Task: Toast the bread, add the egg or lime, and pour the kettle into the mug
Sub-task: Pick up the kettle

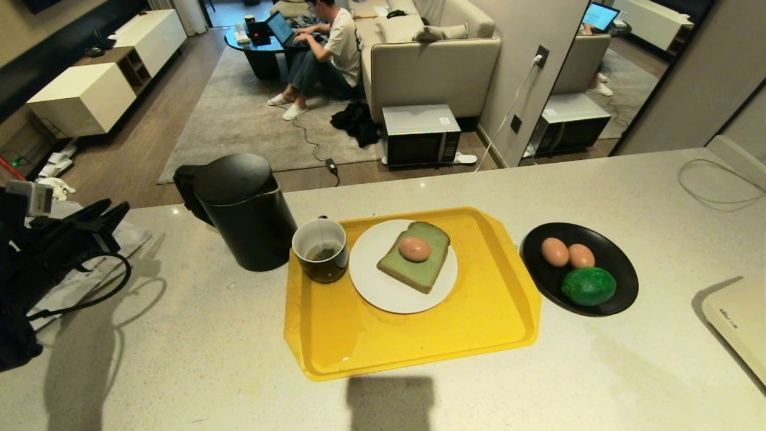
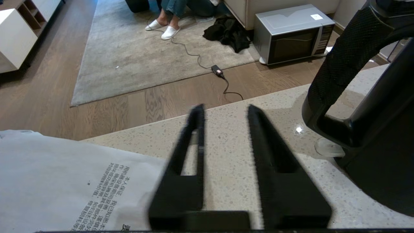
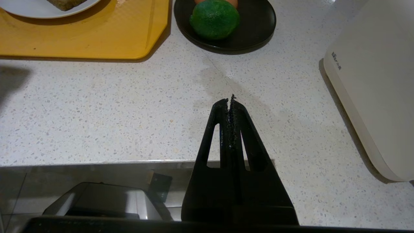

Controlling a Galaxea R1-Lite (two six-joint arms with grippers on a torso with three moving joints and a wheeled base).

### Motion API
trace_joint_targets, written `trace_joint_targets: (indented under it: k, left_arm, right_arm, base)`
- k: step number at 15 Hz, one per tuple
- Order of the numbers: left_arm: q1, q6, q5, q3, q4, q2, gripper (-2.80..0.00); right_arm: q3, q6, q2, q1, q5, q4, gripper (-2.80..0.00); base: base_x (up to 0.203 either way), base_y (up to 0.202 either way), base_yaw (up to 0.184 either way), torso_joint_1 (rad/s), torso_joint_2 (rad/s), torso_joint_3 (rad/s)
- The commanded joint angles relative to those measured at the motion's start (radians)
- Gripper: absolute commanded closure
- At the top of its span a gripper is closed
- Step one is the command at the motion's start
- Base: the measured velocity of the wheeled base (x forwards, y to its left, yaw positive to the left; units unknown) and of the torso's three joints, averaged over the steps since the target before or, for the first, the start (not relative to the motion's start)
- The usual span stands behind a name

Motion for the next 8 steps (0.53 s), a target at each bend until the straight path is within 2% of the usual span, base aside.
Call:
trace_joint_targets:
  k: [1, 4, 8]
  left_arm:
    - [-0.005, 0.0, -0.018, -0.006, 0.008, -0.003, -2.8]
    - [-0.016, 0.0, -0.064, -0.035, 0.056, -0.003, -2.8]
    - [-0.056, 0.0, -0.058, -0.046, 0.085, -0.01, -2.8]
  right_arm:
    - [0.0, -0.001, 0.001, 0.0, 0.001, 0.0, 0.0]
    - [0.0, -0.001, 0.001, 0.0, 0.001, 0.0, 0.0]
    - [0.0, -0.001, 0.001, 0.0, 0.001, 0.0, 0.0]
  base:
    - [0.0, 0.0, 0.0, 0.0, 0.0, 0.0]
    - [0.0, 0.0, 0.0, 0.0, 0.0, 0.0]
    - [0.0, 0.0, 0.0, 0.0, 0.0, 0.0]
